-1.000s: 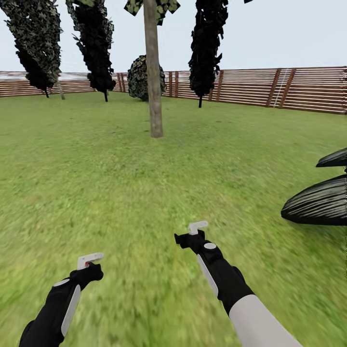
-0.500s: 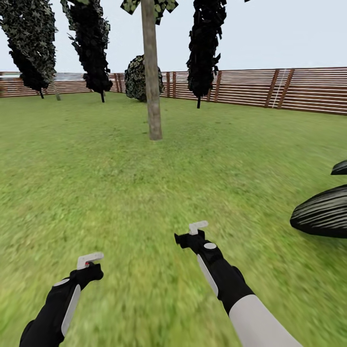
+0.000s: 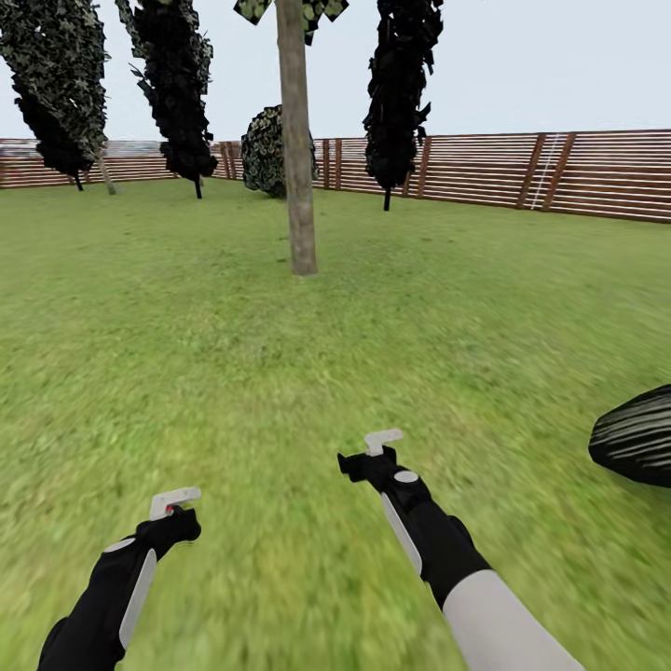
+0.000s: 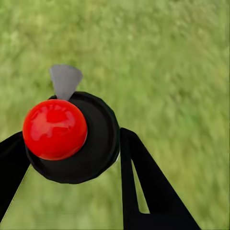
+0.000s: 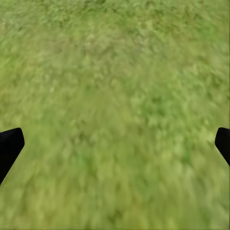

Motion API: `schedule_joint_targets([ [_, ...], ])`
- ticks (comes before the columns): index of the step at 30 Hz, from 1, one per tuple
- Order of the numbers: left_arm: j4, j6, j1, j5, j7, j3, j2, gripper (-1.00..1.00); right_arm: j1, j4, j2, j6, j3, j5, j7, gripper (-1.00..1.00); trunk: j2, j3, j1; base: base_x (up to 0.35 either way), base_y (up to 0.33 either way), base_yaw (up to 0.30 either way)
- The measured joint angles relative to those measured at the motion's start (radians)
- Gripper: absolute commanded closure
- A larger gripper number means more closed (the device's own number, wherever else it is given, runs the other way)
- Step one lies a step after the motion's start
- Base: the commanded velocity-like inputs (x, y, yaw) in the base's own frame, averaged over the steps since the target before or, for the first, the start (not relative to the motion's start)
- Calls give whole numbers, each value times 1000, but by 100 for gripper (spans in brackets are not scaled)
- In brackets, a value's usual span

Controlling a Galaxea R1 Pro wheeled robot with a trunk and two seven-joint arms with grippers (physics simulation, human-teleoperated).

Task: In the garden, pick up the pesticide atomizer on the floor and spray pesticide onto both trees until each tree trunk is fully covered.

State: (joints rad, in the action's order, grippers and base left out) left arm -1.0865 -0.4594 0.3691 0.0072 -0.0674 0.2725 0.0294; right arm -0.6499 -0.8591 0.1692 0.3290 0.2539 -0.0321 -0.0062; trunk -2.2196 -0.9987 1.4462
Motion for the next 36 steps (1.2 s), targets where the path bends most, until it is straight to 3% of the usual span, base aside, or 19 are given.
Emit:
schedule_joint_targets([
  [6, 0, 1, 0, 0, -1, 0, 0, 100, 0, 37, 1, -3, 0, -1, 0, -100, 0, 0, 0, 336, 134, 0],
  [36, 0, 1, 2, 0, -1, -1, -5, 100, 0, 29, -2, -3, -6, 0, -1, -100, 0, 0, 0, 336, 134, 0],
])
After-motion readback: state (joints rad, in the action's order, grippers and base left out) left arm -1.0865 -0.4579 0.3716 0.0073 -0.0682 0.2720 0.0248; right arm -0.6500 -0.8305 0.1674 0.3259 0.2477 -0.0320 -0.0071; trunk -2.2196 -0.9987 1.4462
